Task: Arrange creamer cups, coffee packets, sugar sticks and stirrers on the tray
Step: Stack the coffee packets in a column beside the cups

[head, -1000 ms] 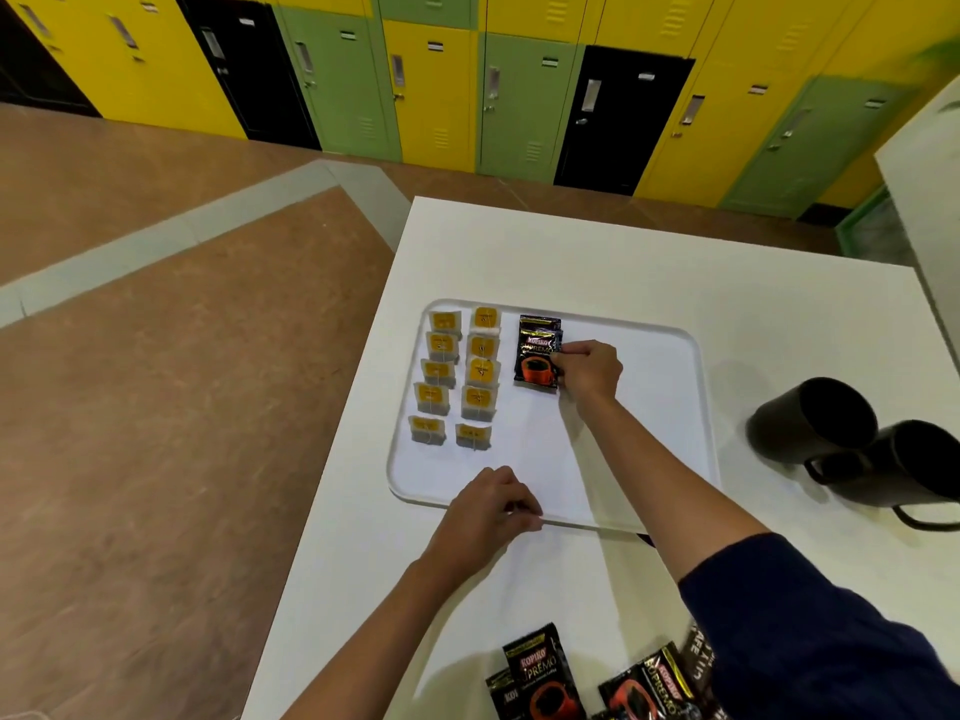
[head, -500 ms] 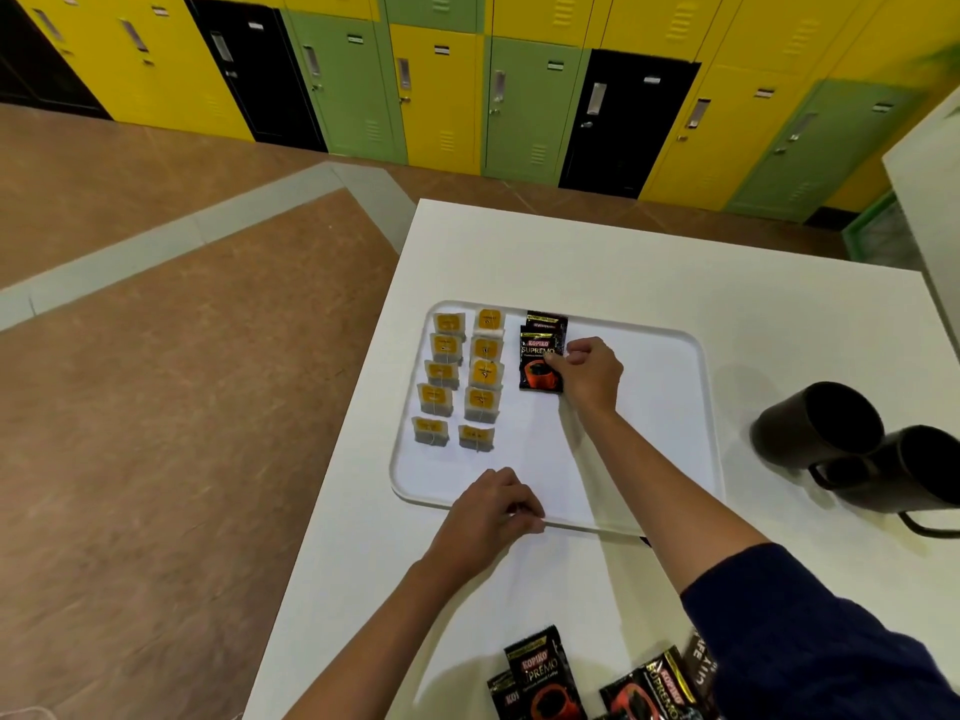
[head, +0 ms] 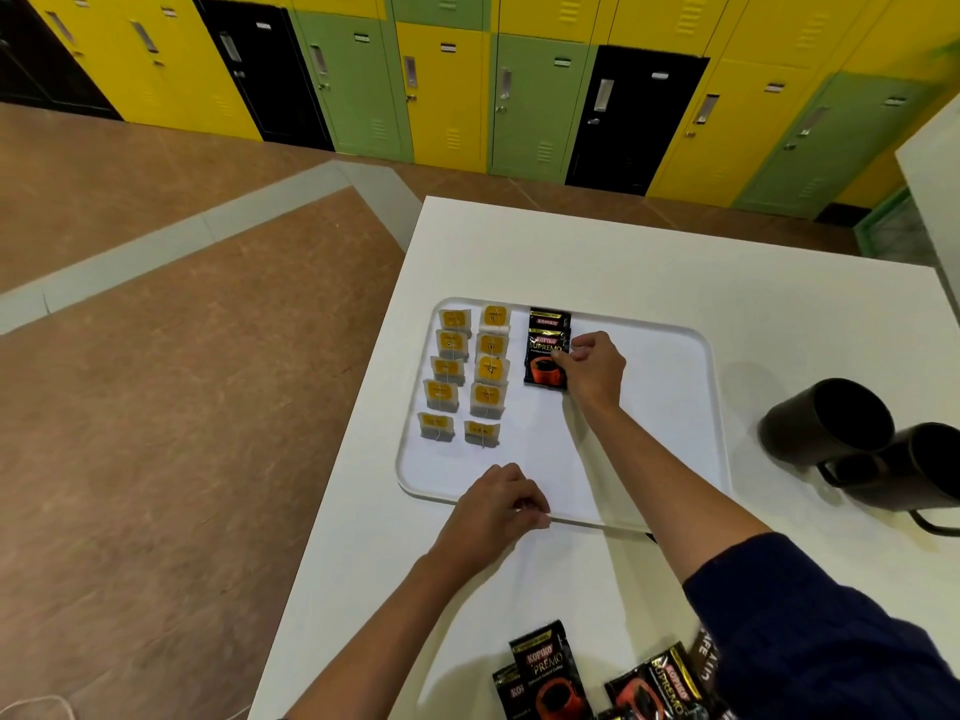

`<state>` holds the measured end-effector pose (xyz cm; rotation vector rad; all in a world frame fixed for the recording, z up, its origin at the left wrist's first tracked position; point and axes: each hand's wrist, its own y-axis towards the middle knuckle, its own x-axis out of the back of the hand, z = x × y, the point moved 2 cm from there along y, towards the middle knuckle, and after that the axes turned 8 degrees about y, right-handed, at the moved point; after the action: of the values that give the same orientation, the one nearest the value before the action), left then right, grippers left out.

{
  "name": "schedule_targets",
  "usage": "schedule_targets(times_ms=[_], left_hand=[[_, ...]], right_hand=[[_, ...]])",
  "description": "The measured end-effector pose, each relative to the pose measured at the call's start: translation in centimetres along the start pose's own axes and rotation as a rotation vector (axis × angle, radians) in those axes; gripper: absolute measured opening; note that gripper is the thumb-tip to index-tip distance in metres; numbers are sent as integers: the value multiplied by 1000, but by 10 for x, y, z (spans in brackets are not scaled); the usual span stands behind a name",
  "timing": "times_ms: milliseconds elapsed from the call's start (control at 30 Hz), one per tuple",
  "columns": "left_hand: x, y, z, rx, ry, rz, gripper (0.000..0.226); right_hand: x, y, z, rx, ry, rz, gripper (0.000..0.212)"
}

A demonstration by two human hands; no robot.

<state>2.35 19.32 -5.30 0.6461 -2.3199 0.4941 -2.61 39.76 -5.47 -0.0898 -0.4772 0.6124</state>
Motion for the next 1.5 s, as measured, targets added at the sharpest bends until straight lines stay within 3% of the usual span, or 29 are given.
schedule_targets(times_ms=[167,333,633,767,900,1100,1300,1500], left_hand=[[-3,-10,-5,-70,104,-96,19],[-3,-30,-14,-53,106,-181,17],[-17,-76,-23,143,175,14,19],[-15,-90,-23,283,200,66,41],[-12,-104,-24,367,272,243,60],[-28,-122,-26,263,349,269,62],[-35,-127,-23,245,294,254,43],[-40,-121,-20,301,249,255,41]], right_hand=[[14,-14,1,43,4,-6,28],[50,-58,0,121,47,111,15],[107,-153,-51,138,-122,471,9],[115,-179,-73,143,-228,667,9],[114,-198,-84,146,-293,842,22],[104,-212,-87,222,-393,926,43],[101,-218,-92,208,-441,888,28],[99,-218,-93,259,-465,860,34]])
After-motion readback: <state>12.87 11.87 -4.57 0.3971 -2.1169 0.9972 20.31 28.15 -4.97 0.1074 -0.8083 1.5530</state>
